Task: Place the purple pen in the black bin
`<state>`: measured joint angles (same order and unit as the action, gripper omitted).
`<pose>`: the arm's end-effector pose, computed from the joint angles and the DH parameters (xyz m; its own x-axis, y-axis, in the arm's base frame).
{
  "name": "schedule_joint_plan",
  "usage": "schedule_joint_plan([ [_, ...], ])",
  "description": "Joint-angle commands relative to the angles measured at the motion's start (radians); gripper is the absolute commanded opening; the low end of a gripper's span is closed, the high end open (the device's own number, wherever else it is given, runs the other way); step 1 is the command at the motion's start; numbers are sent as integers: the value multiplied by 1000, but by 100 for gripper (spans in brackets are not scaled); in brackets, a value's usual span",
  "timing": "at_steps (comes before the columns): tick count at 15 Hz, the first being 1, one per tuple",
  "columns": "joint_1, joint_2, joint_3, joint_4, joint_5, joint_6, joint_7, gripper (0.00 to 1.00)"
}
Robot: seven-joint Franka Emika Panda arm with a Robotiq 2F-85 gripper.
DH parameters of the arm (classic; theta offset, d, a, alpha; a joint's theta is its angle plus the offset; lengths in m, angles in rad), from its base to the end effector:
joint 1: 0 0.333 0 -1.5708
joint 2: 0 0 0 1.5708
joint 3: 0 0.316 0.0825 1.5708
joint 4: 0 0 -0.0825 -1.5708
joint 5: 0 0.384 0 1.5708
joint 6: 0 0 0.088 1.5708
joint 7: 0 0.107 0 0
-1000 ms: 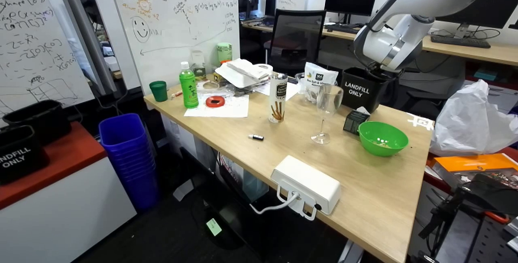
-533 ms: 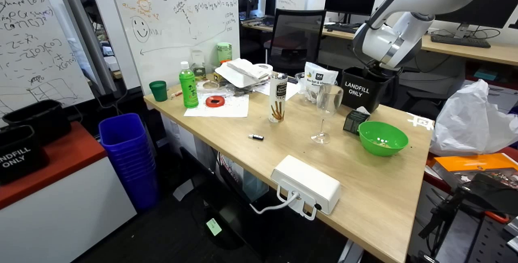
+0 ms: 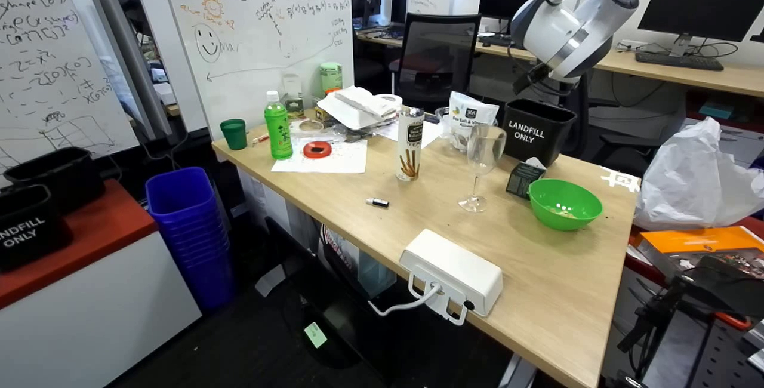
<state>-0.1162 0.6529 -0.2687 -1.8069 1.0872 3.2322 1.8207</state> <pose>0.5943 -0.3085 0.2663 -0.7984 -0.0775 -0.5971 0.1872 0.9106 -0.3685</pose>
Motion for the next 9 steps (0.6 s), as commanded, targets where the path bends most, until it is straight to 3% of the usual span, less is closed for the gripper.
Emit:
schedule_joint_plan([
  [1,-133,-90,161,-43,11,-19,-157,100],
  [4,-202,-131,230,-99,-6,-70,-274,100],
  [9,-268,-164,263,-206,-27,-219,-489,100],
])
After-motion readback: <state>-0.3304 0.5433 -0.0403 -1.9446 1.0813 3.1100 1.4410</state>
